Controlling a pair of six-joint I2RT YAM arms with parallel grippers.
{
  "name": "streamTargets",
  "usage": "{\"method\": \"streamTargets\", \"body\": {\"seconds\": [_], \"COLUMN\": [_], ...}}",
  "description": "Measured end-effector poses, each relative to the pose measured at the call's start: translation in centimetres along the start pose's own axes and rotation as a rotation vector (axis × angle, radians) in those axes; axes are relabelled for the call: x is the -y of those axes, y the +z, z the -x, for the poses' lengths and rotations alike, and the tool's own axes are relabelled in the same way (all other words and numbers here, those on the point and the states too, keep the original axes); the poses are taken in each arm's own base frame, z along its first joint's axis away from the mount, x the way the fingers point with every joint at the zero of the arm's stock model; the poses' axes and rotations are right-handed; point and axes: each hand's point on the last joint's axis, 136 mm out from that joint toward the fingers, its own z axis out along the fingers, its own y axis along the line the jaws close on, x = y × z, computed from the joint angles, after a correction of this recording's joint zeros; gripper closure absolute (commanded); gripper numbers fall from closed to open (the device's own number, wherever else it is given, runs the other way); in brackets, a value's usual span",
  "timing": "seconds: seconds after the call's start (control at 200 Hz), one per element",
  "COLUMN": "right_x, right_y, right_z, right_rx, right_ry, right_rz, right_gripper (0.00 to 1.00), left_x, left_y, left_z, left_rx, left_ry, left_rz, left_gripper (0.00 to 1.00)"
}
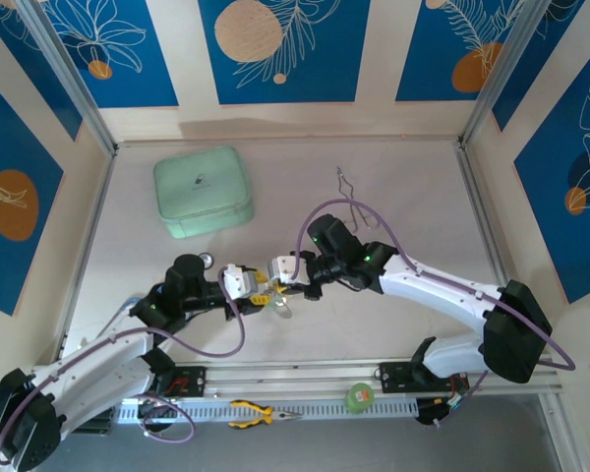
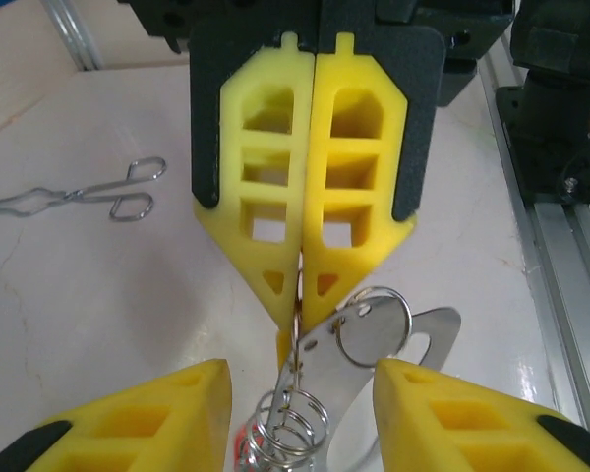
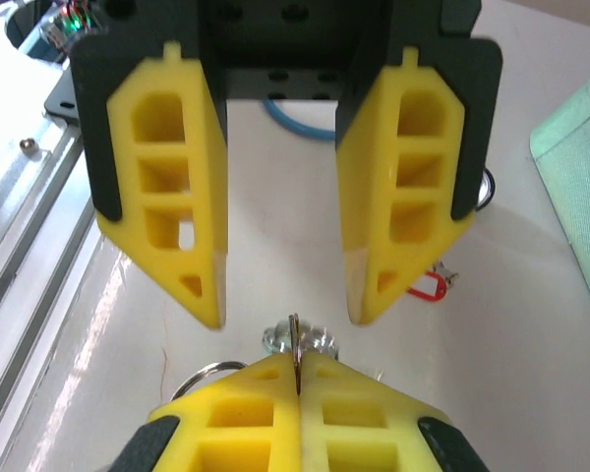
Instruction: Put the keys on the keyring
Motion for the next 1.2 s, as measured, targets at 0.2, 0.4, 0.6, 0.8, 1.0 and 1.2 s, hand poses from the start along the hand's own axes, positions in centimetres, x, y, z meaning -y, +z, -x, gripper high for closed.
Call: {"method": "streamTargets", "body": {"seconds": [0.2, 0.4, 0.6, 0.8, 1.0, 1.2], "right_x": [0.2, 0.2, -0.1, -0.1, -0.1, -0.1], "right_y": [-0.3, -0.3, 0.2, 0.5, 0.5, 0.5], "right_z": [0.1, 0.4, 0.2, 0.2, 0.5, 0.7], "right_rx": [-0.057, -0.097, -0.129, -0.135, -0.128, -0.122], "right_ry": [-0.004, -0.005, -0.002, 0.007, 0.035, 0.06], "right_rz": [0.002, 0.014, 0.03, 0.034, 0.032, 0.032], "right_gripper": [1.0, 1.0, 1.0, 1.0, 1.0, 1.0], "left_x": [0.0, -0.1, -0.4, -0.3, -0.2, -0.1], "left_y": [-0.3, -0.1, 0.1, 0.2, 0.4, 0.5], "left_z": [-0.8, -1.1, -0.6, -0.1, -0.2, -0.4], "left_rx": [-0.055, -0.074, -0.057, -0.035, -0.037, -0.044], "left_ry": [-0.033, -0.052, -0.082, -0.095, -0.1, -0.096], "left_rz": [0.007, 0.007, 0.014, 0.003, -0.007, -0.021], "left_gripper": [0.66, 0.7, 0.78, 0.89, 0.89, 0.99]}}
